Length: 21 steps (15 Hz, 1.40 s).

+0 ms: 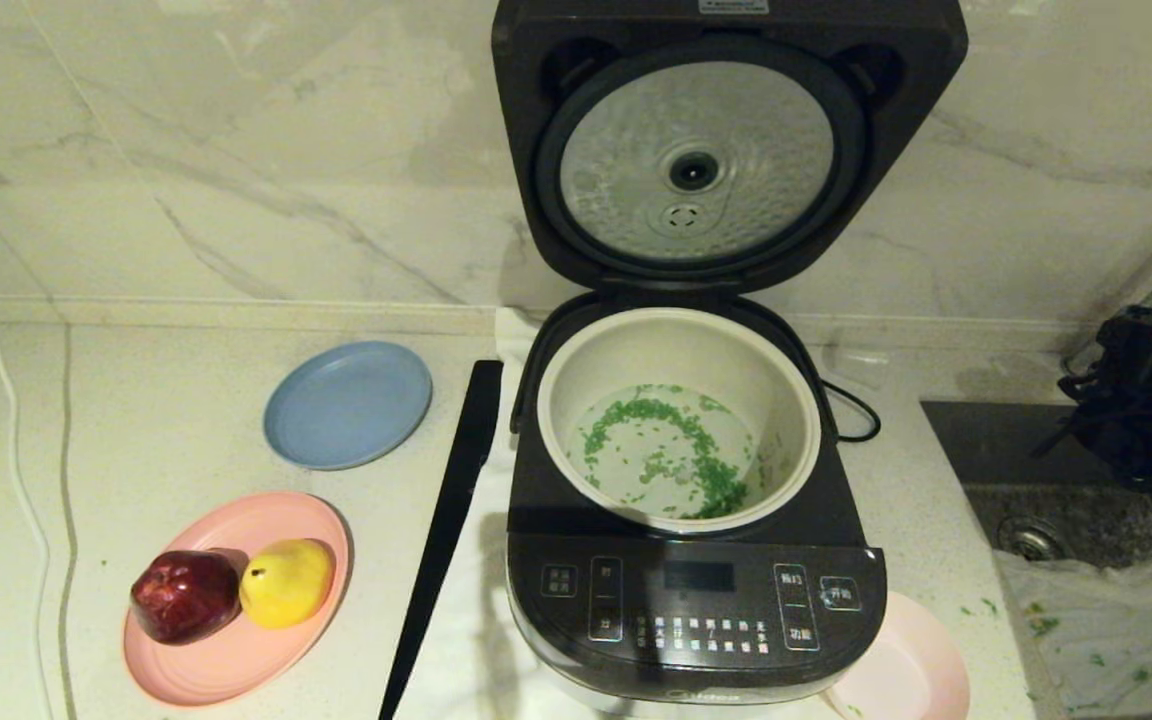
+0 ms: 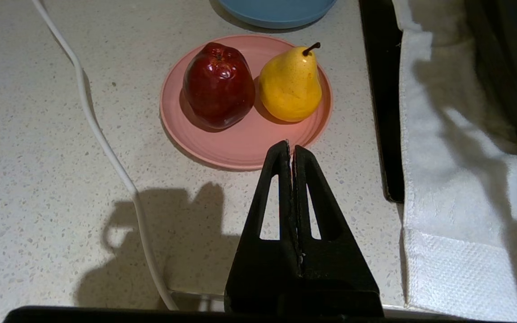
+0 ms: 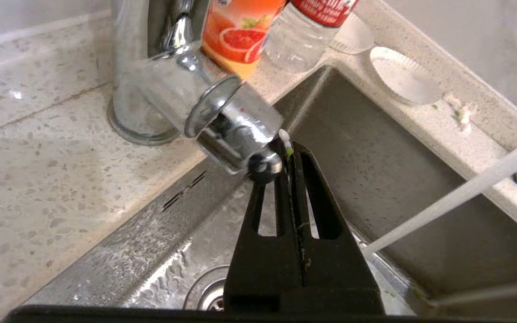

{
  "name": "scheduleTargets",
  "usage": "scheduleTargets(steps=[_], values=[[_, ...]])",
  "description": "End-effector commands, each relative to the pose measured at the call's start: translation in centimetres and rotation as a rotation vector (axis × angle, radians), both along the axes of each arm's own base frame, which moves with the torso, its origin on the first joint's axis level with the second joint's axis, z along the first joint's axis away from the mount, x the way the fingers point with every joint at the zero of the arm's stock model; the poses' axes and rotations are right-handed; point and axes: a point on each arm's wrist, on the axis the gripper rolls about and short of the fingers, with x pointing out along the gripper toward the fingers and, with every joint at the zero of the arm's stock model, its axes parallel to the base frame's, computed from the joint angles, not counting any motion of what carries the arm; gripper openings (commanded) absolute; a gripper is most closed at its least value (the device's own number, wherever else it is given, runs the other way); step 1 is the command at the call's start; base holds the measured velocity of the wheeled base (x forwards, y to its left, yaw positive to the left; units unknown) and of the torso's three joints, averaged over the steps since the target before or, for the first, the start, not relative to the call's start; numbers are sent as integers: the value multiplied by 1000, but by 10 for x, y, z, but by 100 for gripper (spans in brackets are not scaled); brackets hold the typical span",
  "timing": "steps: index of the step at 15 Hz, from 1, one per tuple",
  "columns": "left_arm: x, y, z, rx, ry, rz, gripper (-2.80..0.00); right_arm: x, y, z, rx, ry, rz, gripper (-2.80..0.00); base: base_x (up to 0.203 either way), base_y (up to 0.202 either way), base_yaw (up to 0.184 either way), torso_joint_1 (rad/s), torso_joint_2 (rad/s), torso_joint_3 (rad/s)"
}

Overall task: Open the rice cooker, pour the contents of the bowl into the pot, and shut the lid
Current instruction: Turn off the tap

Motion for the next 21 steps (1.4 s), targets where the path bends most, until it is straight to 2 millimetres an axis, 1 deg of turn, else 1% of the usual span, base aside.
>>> scheduleTargets(steps=[1,4,8,10,12,14,15,19,20,21], values=[[0,0,0,0,0,0,-280,10,-1,-6,-7,-6,3,-280,0,0,0,0,0,0],[0,0,0,0,0,0,-280,19,-3,-3,-26,-27,-16,-280,0,0,0,0,0,0],[0,0,0,0,0,0,-280,24,-5,6,-56,-35,-16,-280,0,0,0,0,0,0],[0,0,0,0,0,0,-280,25,1,10,-59,-40,-5,-280,0,0,0,0,0,0],[0,0,0,0,0,0,-280,19,9,14,-56,-33,-6,-280,0,0,0,0,0,0],[0,0,0,0,0,0,-280,0,27,28,-46,-25,17,-280,0,0,0,0,0,0],[0,0,0,0,0,0,-280,-9,38,40,-44,-39,38,-280,0,0,0,0,0,0],[0,0,0,0,0,0,-280,-56,103,110,-31,-116,213,-280,0,0,0,0,0,0],[0,0,0,0,0,0,-280,-67,117,126,-8,-99,281,-280,0,0,0,0,0,0],[0,0,0,0,0,0,-280,-75,129,138,32,-63,344,-280,0,0,0,0,0,0]])
